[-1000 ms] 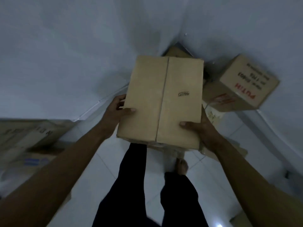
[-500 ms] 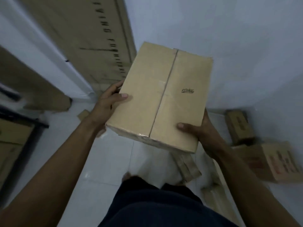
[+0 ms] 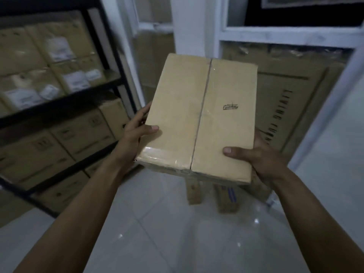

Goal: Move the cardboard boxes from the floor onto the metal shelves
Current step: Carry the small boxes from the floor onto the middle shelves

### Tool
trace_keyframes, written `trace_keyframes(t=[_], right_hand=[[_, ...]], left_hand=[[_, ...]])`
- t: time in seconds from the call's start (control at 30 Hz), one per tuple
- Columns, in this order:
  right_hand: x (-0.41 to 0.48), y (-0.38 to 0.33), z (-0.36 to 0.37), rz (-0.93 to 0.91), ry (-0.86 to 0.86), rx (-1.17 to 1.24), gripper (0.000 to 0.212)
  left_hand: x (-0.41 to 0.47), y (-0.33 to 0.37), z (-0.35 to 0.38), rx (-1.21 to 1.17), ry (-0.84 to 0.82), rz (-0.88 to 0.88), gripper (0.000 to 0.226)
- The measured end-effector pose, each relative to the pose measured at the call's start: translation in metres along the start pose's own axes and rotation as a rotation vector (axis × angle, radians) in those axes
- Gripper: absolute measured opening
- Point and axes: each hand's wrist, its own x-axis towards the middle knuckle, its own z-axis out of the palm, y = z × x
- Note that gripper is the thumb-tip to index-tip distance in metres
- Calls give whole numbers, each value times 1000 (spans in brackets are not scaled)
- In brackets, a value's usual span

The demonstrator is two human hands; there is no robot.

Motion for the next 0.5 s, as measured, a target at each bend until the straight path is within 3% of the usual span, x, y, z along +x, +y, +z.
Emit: trace_keyframes(t=[0.23,0.33,0.5], right_hand=[[113,-38,133,-103,-254,-10,101],[158,-58,183,-146,-368,-12,94],[242,-87,242,-211,-527,42,87]], left_hand=[[-10,63,-137,79,216,143,80],[-8,88,-182,132,285,212,91],[20,119,-238,182,372,304,90]])
